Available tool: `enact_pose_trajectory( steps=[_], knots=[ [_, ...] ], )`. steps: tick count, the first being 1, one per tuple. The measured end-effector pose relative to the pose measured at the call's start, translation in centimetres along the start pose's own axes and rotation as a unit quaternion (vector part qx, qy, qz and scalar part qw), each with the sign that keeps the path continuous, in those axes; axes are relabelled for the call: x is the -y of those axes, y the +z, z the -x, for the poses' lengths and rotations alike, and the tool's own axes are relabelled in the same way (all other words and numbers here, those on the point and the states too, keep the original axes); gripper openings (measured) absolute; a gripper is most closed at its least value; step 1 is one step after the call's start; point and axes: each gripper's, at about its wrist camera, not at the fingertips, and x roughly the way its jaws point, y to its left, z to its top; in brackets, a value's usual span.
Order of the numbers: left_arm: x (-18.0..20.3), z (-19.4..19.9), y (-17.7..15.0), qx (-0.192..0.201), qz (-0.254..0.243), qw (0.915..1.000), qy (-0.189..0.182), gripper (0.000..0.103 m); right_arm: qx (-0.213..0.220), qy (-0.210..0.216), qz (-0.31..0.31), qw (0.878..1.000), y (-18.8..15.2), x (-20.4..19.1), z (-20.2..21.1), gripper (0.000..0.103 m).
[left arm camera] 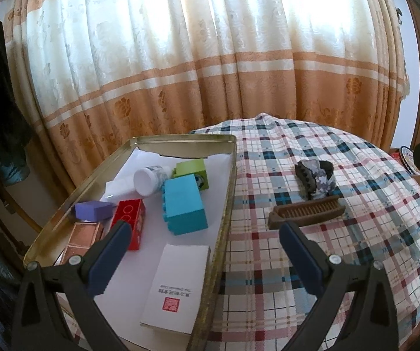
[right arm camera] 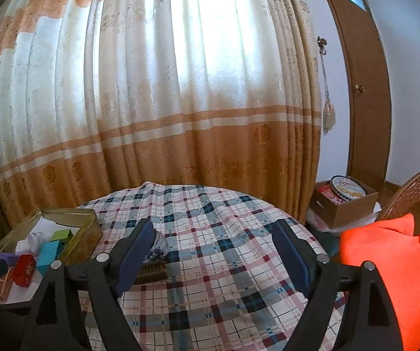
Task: Organize rigid objects
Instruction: 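Lift both open grippers away from the tray toward the comb, then lower the left gripper onto the brown comb and close it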
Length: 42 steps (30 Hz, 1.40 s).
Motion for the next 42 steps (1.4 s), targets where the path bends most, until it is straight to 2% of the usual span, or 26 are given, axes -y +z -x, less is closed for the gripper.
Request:
enact_pose_trajectory(
  steps=[8, 11, 15, 22, 28, 35, 36, 38, 40, 42],
  knots=[
    [1.1, 1.1, -0.1, 0.028, -0.030, 0.9991, 0.008, 0.102, 0.008, -0.037, -0.002, 0.999, 0.0, 0.2, 0.5, 0.092],
    [1.3, 0.9, -0.2, 0.018, -0.035, 0.9992, 0.003, 0.102, 0.006, -0.038, -0.008, 0.999, 0.0, 0.5, 0.5, 0.092],
    [1.7, -0.3, -0.6, -0.031, -0.039, 0.9987, -0.008, 0.102, 0.004, -0.038, -0.016, 0.999, 0.0, 0.9, 0.4, 0.092],
    [2.0, 0.0, -0.7, -0.030, -0.043, 0.9985, -0.017, 0.102, 0.000, -0.035, -0.030, 0.999, 0.0, 1.4, 0.2, 0.092],
    [3.0, 0.0, 0.0, -0.029, -0.075, 0.9955, -0.050, 0.102, -0.013, -0.021, -0.040, 0.999, 0.0, 2.0, -0.2, 0.092],
    [6.7, -1.4, 1.1, -0.043, -0.160, 0.9821, -0.090, 0.102, -0.055, -0.021, -0.044, 0.997, 0.1, 3.3, -1.7, 0.092],
    [7.5, -1.8, 1.3, -0.047, -0.177, 0.9777, -0.102, 0.102, -0.057, -0.023, -0.042, 0.997, 0.1, 3.4, -1.8, 0.092],
    [8.8, -2.6, 1.5, -0.051, -0.211, 0.9709, -0.101, 0.102, -0.061, -0.028, -0.036, 0.997, 0.2, 3.9, -2.1, 0.092],
    [9.7, -3.5, 1.8, -0.061, -0.229, 0.9658, -0.104, 0.102, -0.070, -0.026, -0.047, 0.996, 0.2, 4.6, -2.5, 0.092],
    [10.1, -4.6, 2.3, -0.083, -0.224, 0.9631, -0.124, 0.098, -0.075, -0.024, -0.060, 0.995, 0.1, 5.1, -2.7, 0.092]
  ],
)
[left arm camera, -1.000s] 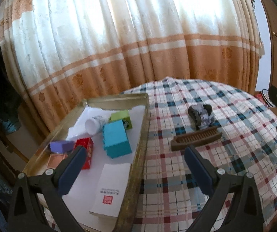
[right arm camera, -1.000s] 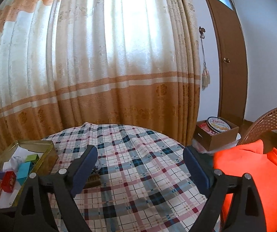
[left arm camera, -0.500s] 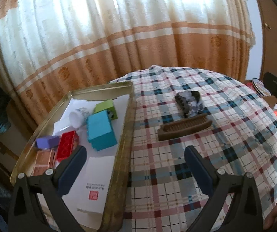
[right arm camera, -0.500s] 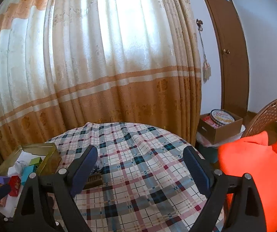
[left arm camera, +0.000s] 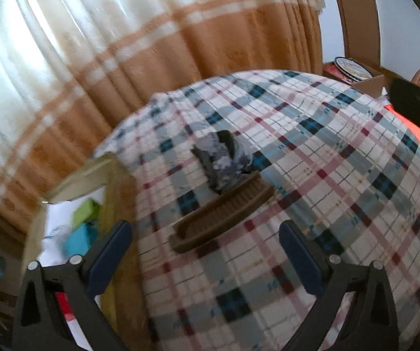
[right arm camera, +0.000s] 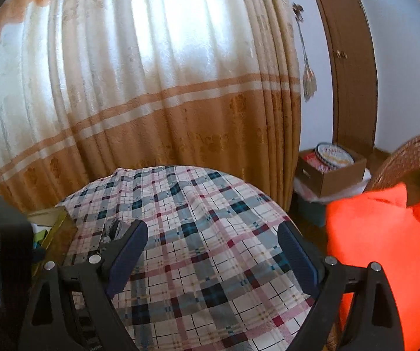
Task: Organize rigid objects
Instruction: 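Lower the left gripper onto the brown comb and close it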
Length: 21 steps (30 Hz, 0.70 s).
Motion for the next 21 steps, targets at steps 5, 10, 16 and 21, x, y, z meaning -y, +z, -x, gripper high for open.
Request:
enact_pose_trajectory(
  steps=[5, 10, 16, 21],
  knots=[
    [-0.5, -2.8, 1.1, -0.039, 0.021, 0.9982, -0.041, 0.086, -0.006, 0.004, -0.006, 1.000, 0.0, 0.2, -0.3, 0.092],
    [-0.6, -3.7, 1.6, -0.043, 0.027, 0.9968, -0.062, 0.083, -0.005, 0.005, 0.001, 1.000, -0.1, -0.1, -0.3, 0.092],
    [-1.6, -3.5, 0.9, -0.048, 0.089, 0.9845, -0.143, 0.043, -0.021, 0.000, 0.000, 1.000, -0.1, 0.0, -1.0, 0.092],
    [-1.0, -2.7, 0.3, -0.047, 0.089, 0.9834, -0.151, 0.026, -0.019, -0.004, 0.005, 1.000, -0.1, -0.2, -0.9, 0.092]
  ],
)
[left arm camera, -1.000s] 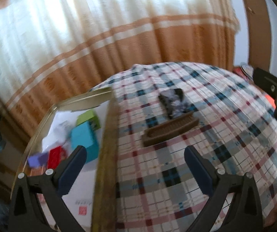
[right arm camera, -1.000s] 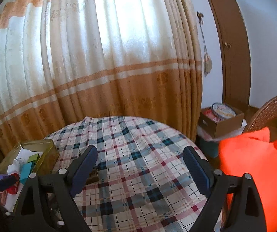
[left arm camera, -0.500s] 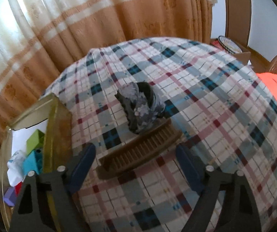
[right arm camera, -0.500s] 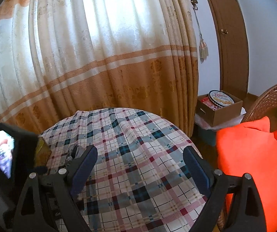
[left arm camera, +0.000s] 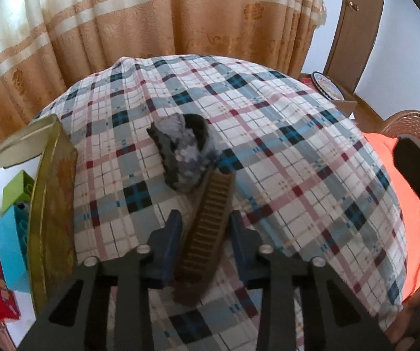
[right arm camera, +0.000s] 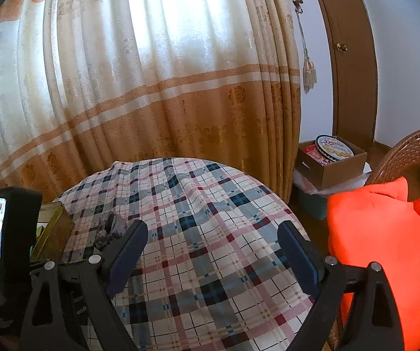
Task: Organize rigid objects
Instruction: 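Lower the left gripper onto the brown comb and close it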
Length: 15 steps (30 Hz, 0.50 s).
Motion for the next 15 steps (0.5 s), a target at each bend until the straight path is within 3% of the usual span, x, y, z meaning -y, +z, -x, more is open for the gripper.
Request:
enact_pose_trajectory(
  steps=[10, 15],
  knots=[
    [-0.8, 2.4, -2.4, 0.017, 0.072, 0.9968, -0.032, 0.024, -0.021, -0.003, -0.012, 1.000, -0.1, 0.4, -0.9, 0.092],
    [-0.9, 4.3, -3.4, 0.046, 0.084, 0.9954, 0.000, 0.024, -0.032, 0.004, 0.001, 0.999, 0.0, -0.2, -1.3, 0.092]
  ],
)
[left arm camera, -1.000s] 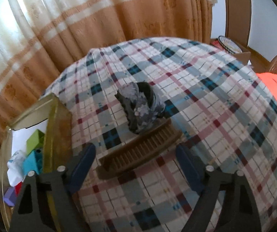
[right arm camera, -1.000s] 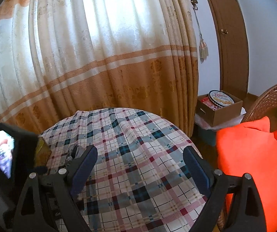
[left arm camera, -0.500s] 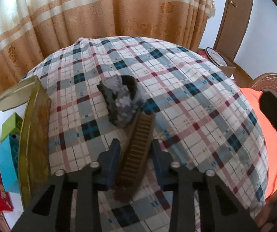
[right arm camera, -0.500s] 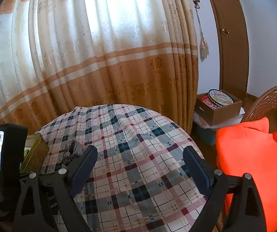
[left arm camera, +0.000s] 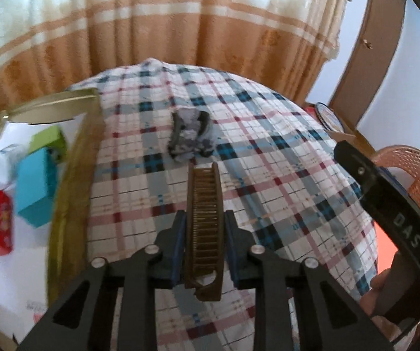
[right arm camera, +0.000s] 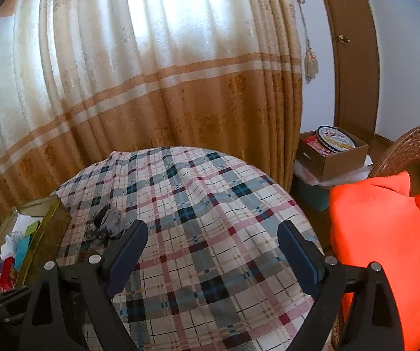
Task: Organize rigid objects
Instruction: 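Lower the left gripper onto the brown comb and close it, then grasp the grey crumpled object with the right gripper while the left gripper holds the comb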
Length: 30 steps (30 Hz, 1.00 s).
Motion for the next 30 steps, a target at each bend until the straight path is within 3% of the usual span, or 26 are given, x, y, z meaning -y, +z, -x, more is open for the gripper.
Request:
enact_pose_trajectory(
  steps=[4, 11, 17, 23, 25, 29, 30],
  knots=[
    [-0.2, 0.0, -0.2, 0.008, 0.005, 0.9995, 0.030, 0.024, -0.025, 0.074, 0.010, 0.997, 0.5, -1.0, -1.3, 0.092],
    [-1.0, -1.4, -1.1, -0.017, 0.038, 0.9979, 0.050, 0.024, -0.081, 0.143, 0.035, 0.986, 1.8, -4.0, -5.7, 0.092],
    [-1.6, -1.3, -1.3, -0.001, 0.064, 0.9963, 0.057, 0.024, -0.135, 0.193, 0.045, 0.971, 2.2, -7.1, -9.5, 0.077],
    [-1.8, -1.4, -1.3, 0.004, 0.076, 0.9956, 0.054, 0.024, -0.189, 0.223, 0.044, 0.955, 2.0, -9.4, -13.2, 0.076],
    [-1.7, -1.4, -1.4, 0.005, 0.074, 0.9956, 0.058, 0.024, -0.185, 0.215, 0.059, 0.957, 1.9, -10.1, -13.5, 0.075],
    [-1.4, -1.7, -1.3, 0.005, 0.072, 0.9956, 0.060, 0.024, -0.191, 0.219, 0.102, 0.951, 1.7, -11.7, -13.6, 0.054],
    [-1.4, -1.7, -1.3, 0.006, 0.073, 0.9956, 0.059, 0.024, -0.196, 0.224, 0.103, 0.949, 1.7, -11.8, -13.6, 0.054]
  ],
)
